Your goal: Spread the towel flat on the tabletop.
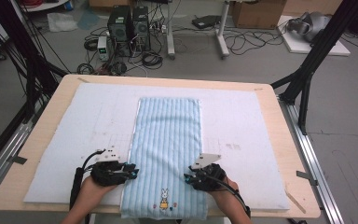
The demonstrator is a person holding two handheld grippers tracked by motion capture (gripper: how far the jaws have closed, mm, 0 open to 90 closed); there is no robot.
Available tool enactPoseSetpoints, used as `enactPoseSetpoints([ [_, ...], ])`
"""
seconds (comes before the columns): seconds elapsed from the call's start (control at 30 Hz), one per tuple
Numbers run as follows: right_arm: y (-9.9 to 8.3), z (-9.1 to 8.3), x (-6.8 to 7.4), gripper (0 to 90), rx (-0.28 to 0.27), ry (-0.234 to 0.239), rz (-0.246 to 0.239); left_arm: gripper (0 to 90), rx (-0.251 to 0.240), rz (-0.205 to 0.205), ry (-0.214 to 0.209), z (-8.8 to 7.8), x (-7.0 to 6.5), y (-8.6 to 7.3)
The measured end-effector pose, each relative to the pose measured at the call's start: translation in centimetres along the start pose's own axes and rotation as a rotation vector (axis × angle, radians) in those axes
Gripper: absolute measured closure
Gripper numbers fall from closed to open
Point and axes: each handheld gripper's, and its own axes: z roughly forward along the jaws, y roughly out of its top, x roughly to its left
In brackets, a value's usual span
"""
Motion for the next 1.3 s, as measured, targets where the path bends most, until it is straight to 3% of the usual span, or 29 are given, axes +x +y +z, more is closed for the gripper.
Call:
enactPoseSetpoints([
  [0.1, -0.3, -0.3, -0.8, 57.4, -0.036, 0.036, 0.045, 75.5, 0.01, 0.011, -0.007, -0.4, -0.1, -0.3],
  [0.17, -0.2, -0.6, -2.2, 55.3, -0.087, 0.02, 0.095, 76.4, 0.022, 0.012, -0.021, -0.7, 0.1, -0.3],
  [0.3, 0.0, -0.9, -5.4, 59.9, -0.155, -0.074, 0.196, 71.8, 0.017, -0.002, -0.011, -0.9, 1.0, 0.2],
  [0.37, 0.2, -0.9, -6.6, 68.4, -0.185, -0.126, 0.23, 67.9, -0.031, -0.026, 0.003, -1.0, 1.6, 0.6],
  [0.47, 0.5, -0.6, -8.0, 70.7, -0.208, -0.159, 0.259, 67.4, -0.079, -0.045, 0.01, -0.9, 2.8, 1.6],
  [0.6, 1.2, 0.9, -8.7, 72.9, -0.171, -0.146, 0.245, 68.7, -0.111, -0.07, 0.016, 0.0, 4.2, 2.5],
  [0.7, 1.7, 2.0, -9.1, 73.8, -0.144, -0.139, 0.229, 68.9, -0.112, -0.069, 0.023, 1.1, 4.9, 3.0],
  [0.77, 1.9, 2.8, -9.3, 74.4, -0.11, -0.141, 0.216, 68.9, -0.086, -0.051, 0.036, 1.8, 5.1, 3.2],
  [0.83, 1.9, 3.3, -9.6, 74.5, -0.073, -0.173, 0.185, 68.9, -0.071, -0.037, 0.042, 2.2, 5.1, 3.4],
  [0.87, 1.9, 3.3, -9.8, 74.6, -0.069, -0.19, 0.193, 68.8, -0.068, -0.036, 0.044, 2.2, 5.2, 3.4],
  [0.93, 1.9, 3.1, -10.1, 74.5, -0.045, -0.241, 0.174, 68.0, -0.08, -0.035, 0.05, 2.1, 5.4, 3.7],
  [1.0, 1.6, 2.9, -10.6, 74.1, -0.06, -0.216, 0.233, 66.8, -0.094, -0.037, 0.053, 2.0, 5.6, 4.0],
  [1.07, 1.4, 2.6, -10.9, 72.1, -0.093, -0.193, 0.254, 64.0, -0.101, -0.036, 0.063, 2.0, 5.8, 4.2],
  [1.2, 1.2, 1.8, -10.9, 69.1, -0.138, -0.198, 0.257, 59.2, -0.112, -0.053, 0.089, 2.2, 6.7, 4.6],
  [1.3, 0.9, 1.5, -10.8, 66.1, -0.138, -0.197, 0.263, 59.0, -0.127, -0.04, 0.15, 2.2, 7.4, 5.8],
])
